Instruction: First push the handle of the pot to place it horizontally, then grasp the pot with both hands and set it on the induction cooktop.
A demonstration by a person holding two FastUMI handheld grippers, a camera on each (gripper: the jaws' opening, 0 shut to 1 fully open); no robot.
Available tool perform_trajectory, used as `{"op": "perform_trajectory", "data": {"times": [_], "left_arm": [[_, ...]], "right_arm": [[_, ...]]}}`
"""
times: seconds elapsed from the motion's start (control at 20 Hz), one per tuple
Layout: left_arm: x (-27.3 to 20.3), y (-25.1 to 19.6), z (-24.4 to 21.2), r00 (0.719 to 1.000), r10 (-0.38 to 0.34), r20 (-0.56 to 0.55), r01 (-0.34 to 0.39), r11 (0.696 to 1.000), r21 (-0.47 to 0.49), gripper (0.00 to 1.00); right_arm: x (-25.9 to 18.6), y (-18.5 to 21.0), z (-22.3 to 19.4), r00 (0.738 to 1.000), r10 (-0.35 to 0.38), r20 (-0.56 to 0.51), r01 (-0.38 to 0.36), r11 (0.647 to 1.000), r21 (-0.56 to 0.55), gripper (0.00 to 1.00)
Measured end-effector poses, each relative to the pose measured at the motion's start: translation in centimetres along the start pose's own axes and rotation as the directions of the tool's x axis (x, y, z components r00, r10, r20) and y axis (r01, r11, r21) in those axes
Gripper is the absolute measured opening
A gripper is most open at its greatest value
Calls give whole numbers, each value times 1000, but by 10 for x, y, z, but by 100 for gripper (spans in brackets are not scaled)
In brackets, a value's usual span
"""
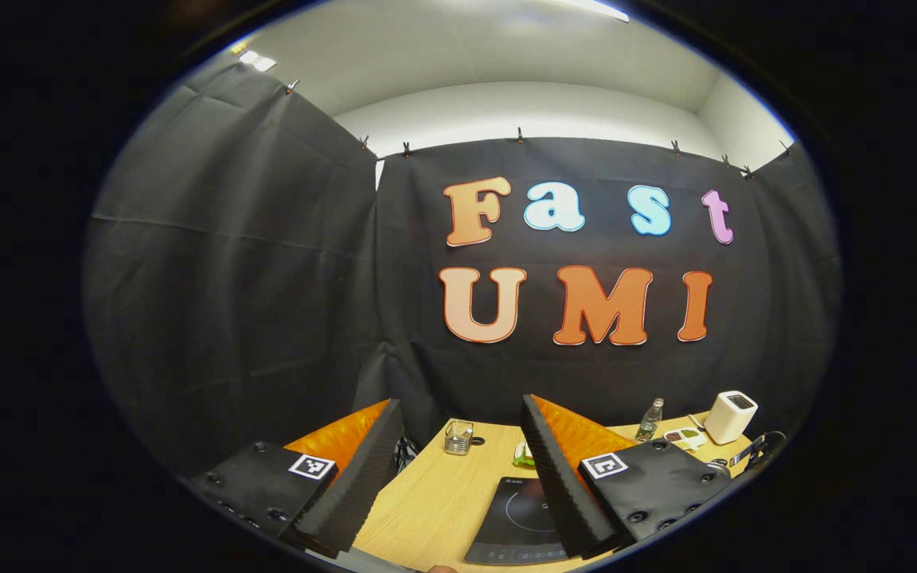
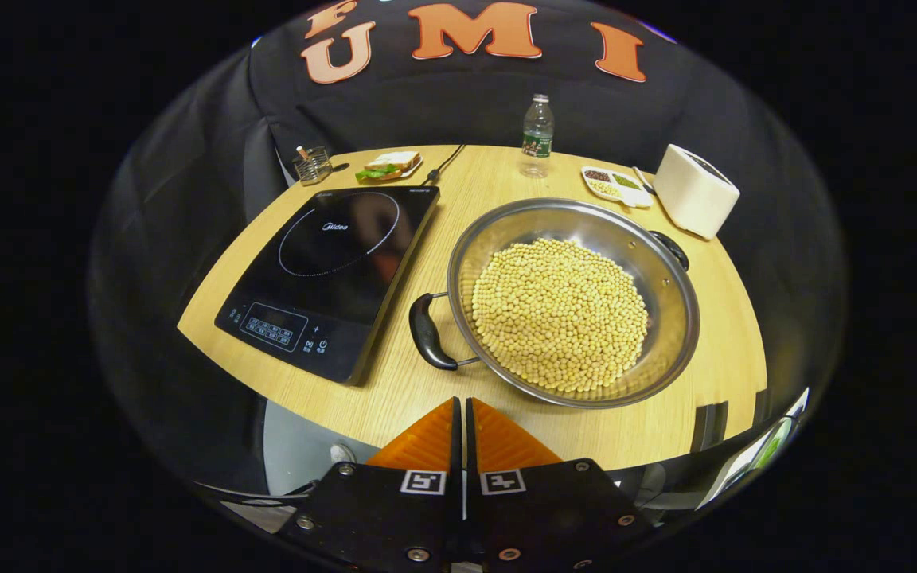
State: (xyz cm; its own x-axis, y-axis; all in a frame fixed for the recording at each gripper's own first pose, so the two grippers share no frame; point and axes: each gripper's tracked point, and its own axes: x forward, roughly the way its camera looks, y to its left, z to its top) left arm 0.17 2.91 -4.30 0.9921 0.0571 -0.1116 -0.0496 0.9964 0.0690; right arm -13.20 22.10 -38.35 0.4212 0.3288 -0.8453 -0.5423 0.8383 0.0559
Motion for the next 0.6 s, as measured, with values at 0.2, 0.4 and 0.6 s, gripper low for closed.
{"op": "perform_trajectory", "data": {"times": [0.2, 0.4, 0.6], "left_arm": [[0, 5, -1, 1000, 14, -3, -14, 1000, -4, 98], [-2, 12, -1, 1000, 24, -6, -24, 1000, 1, 98], [0, 23, -3, 998, 54, -10, -54, 999, 10, 98]], "right_arm": [[12, 7, 1, 1000, 5, -19, -5, 1000, -9, 2], [26, 8, 3, 999, -2, -33, 1, 1000, -30, 2], [41, 13, 2, 998, 4, -56, -6, 1000, -30, 2]]}}
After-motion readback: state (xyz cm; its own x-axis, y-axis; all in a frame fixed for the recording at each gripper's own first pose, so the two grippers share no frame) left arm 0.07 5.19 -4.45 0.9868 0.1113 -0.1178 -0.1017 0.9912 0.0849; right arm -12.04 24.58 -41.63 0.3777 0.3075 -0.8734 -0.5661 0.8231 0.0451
